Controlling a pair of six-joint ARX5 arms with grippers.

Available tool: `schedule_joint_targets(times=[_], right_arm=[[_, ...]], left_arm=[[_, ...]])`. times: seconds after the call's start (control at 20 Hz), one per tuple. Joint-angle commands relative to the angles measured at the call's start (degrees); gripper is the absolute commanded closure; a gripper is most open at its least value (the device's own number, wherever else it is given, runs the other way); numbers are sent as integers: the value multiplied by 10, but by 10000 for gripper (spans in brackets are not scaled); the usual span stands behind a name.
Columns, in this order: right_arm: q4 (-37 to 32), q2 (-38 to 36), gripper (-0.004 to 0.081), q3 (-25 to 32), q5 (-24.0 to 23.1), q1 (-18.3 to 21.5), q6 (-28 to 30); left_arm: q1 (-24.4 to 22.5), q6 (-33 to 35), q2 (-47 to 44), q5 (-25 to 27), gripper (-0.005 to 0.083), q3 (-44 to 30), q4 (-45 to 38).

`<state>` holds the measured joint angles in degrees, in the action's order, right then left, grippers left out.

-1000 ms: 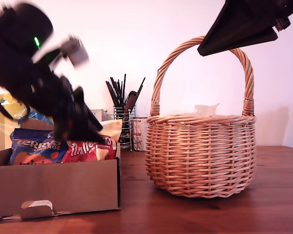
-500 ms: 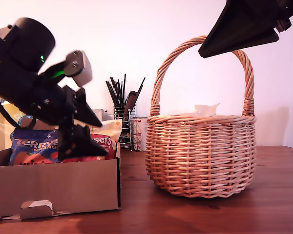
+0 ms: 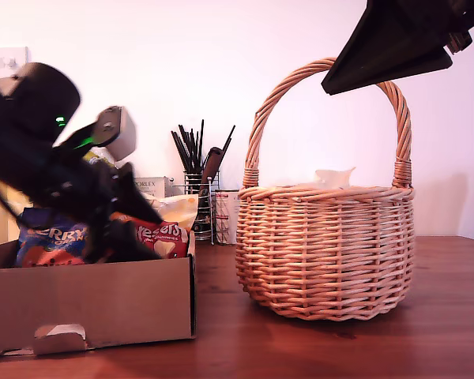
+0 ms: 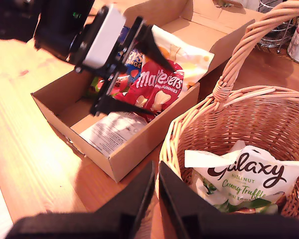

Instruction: Move the bags of Easter eggs from the cardboard box on the left into the woven basket on the right side.

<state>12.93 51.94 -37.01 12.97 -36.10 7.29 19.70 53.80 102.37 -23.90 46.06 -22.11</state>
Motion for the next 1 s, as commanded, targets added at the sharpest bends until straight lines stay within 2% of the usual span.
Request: schedule_joint_targets(times=[0.0,0.45,0.55,0.6,0.7,0.75,0.8,0.85,0.95], right_arm=[[-2,-2,783,-4,2,-2,-5],[-2,-2,783,-4,2,-2,-5],[-2,-2,783,-4,2,-2,-5],[-3,-2,783,-4,2,-2,-5],[-3,-2,783,-4,1,-2,-5],[-3,-2,783,-4,1,-2,-5],[-3,-2,783,-4,1,-2,-5],[-3,-2,783,-4,1,-2,-5],[-3,-2,783,-4,1,-2,-5]], left_arm=[[-4,2,35,-4,-13,-2,21],[-3,2,61,-3,2,-1,93],[-1,2,60,4,99,-1,99],[0,2,60,15,216,-1,100],[0,2,60,20,518,-1,105],[0,2,60,20,622,-1,106],[0,2,59,20,678,-1,106],[0,2,58,20,698,0,105],[0,2,53,19,700,0,106]])
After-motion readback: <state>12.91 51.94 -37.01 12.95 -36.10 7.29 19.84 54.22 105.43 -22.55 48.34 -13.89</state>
